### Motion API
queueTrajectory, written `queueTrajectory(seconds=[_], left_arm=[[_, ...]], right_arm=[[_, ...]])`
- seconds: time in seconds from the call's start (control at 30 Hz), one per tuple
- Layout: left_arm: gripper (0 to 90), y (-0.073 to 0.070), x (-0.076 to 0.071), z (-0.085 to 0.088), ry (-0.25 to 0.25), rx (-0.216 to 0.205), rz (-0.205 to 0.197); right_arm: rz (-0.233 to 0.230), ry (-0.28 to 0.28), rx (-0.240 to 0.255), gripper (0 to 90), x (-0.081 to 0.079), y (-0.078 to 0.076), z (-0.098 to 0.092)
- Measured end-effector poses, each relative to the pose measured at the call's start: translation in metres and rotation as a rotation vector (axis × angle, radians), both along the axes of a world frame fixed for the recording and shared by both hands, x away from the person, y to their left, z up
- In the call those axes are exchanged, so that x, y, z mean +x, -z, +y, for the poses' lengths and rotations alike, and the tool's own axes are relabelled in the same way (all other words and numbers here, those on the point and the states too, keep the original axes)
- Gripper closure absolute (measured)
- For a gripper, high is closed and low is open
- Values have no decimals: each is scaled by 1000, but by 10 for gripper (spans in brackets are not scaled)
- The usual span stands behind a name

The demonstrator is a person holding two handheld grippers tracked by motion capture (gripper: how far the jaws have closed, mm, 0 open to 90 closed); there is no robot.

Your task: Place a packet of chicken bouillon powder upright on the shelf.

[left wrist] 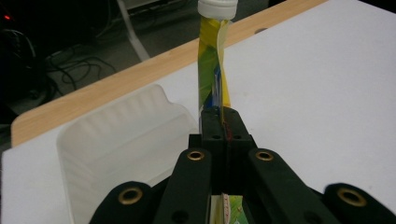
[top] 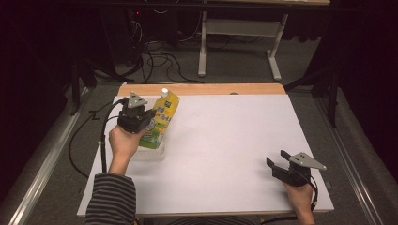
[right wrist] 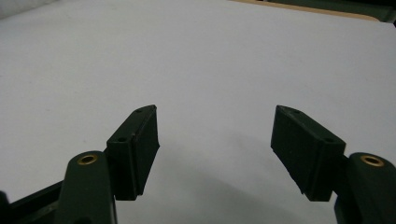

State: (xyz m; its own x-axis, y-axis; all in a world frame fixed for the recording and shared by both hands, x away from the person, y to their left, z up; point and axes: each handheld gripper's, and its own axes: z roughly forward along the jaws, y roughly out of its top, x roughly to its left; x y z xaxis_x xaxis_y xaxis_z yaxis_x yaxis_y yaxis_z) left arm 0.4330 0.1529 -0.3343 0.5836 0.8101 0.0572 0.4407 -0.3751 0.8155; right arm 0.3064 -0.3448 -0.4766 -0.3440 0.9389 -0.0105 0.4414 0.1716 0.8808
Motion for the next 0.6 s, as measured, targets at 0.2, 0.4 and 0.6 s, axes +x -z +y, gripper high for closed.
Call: queueTrajectory(seconds=[0.2,0.4,0.6], left_arm=[[889,3,-1,11,-24,34,53],[816,4,2,11,-43,86,99],[787,9,10,5,-36,105,169]], right_arm=[[0,1,-6,328,0,0,1],[0,-2,-11,328,0,0,1],[1,-4,-11,328,1,0,0]])
